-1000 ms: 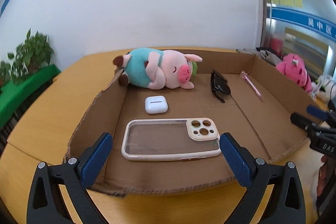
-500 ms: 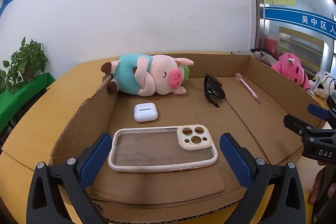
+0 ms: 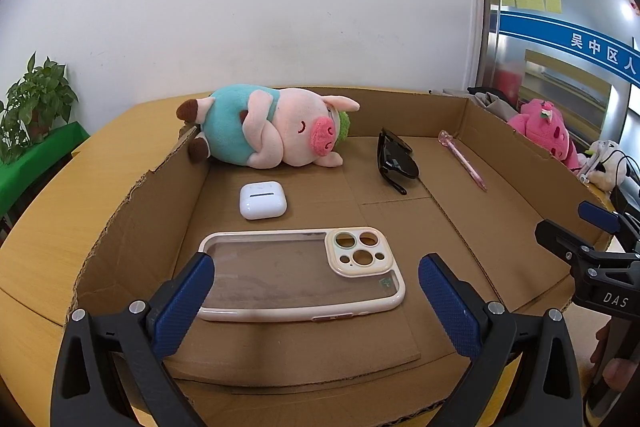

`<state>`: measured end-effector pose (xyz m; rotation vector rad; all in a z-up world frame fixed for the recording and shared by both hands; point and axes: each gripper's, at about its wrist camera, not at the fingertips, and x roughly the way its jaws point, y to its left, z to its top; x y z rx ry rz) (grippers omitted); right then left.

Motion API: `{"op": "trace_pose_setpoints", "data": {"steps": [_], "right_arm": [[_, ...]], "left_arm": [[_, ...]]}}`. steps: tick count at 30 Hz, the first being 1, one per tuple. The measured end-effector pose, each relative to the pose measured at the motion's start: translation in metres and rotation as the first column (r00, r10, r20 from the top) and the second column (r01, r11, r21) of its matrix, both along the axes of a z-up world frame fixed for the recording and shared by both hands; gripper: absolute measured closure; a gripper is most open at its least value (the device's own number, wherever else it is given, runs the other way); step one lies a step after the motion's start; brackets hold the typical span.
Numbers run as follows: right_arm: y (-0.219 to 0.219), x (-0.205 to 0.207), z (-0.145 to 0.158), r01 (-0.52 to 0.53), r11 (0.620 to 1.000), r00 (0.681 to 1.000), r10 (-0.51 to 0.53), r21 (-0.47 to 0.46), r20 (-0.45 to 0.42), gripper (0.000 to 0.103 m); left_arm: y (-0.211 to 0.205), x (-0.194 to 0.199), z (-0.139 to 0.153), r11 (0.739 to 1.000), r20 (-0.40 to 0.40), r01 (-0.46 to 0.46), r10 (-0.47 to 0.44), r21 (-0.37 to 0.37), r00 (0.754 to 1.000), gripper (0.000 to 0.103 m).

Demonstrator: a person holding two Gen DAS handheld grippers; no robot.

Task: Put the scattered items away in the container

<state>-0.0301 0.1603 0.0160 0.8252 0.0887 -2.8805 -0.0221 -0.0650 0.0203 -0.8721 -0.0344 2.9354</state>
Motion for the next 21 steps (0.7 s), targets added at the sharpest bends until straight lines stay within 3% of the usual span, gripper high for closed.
{"op": "trace_pose_setpoints", "data": {"steps": [21], "right_arm": [[0.0004, 0.0016, -0.0007, -0.003, 1.000, 1.000, 0.003, 0.002, 0.004, 0.000]], "left_arm": [[0.0018, 0.0003, -0.0013, 1.000, 0.011, 0.003, -0.003, 0.002, 1.000, 0.000]]}}
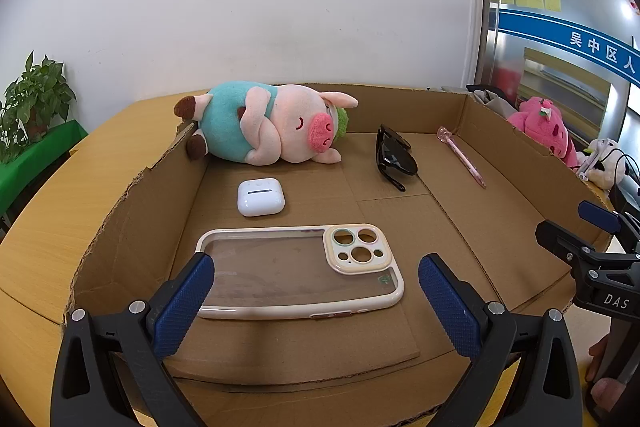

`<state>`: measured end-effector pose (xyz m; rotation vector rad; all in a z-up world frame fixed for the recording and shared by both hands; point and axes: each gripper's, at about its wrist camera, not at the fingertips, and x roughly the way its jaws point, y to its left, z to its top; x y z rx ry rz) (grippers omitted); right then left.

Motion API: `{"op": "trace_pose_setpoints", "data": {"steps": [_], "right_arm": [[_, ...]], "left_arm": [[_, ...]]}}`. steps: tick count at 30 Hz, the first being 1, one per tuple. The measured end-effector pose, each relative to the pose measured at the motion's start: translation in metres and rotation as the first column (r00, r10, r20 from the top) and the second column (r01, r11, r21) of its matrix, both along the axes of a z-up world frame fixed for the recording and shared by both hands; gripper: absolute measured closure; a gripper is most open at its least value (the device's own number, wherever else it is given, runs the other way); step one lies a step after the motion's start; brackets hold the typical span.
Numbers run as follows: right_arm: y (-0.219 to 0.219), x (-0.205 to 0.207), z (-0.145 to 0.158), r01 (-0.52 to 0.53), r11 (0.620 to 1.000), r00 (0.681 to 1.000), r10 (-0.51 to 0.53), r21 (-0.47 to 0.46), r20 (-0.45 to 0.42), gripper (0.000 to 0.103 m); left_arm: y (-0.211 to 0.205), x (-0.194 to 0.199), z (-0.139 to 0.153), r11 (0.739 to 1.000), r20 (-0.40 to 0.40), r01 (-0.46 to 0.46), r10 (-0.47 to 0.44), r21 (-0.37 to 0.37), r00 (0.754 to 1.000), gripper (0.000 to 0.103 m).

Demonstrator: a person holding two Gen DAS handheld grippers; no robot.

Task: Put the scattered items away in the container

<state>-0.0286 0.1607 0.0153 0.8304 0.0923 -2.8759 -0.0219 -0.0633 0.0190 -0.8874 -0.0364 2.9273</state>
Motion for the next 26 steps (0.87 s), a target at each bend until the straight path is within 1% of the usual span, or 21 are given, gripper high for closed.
{"op": "trace_pose_setpoints", "data": {"steps": [8, 12, 14, 17, 26], "right_arm": [[-0.001, -0.002, 0.001, -0.010, 1.000, 0.999, 0.010, 0.012, 0.035, 0.000], [0.000, -0.002, 0.001, -0.009, 1.000, 0.999, 0.009, 0.006, 0.035, 0.000], [0.001, -0.003, 0.001, -0.008, 1.000, 1.000, 0.008, 0.004, 0.029, 0.000], [0.004, -0.003, 0.000, -0.008, 1.000, 1.000, 0.008, -0.007, -0.008, 0.000], [0.005, -0.005, 0.000, -0.011, 1.000, 1.000, 0.011, -0.008, -0.007, 0.000]], "left_arm": [[0.000, 0.002, -0.001, 1.000, 0.006, -0.001, 0.001, 0.004, 1.000, 0.000], [0.001, 0.004, 0.002, 1.000, 0.004, -0.017, 0.017, -0.004, 1.000, 0.000], [0.002, 0.007, 0.004, 0.999, -0.009, -0.040, 0.039, -0.014, 0.999, 0.000], [0.005, 0.013, 0.007, 0.999, -0.030, -0.049, 0.049, -0.021, 0.998, 0.000], [0.006, 0.017, 0.006, 0.998, -0.053, -0.066, 0.065, -0.017, 0.996, 0.000]]}}
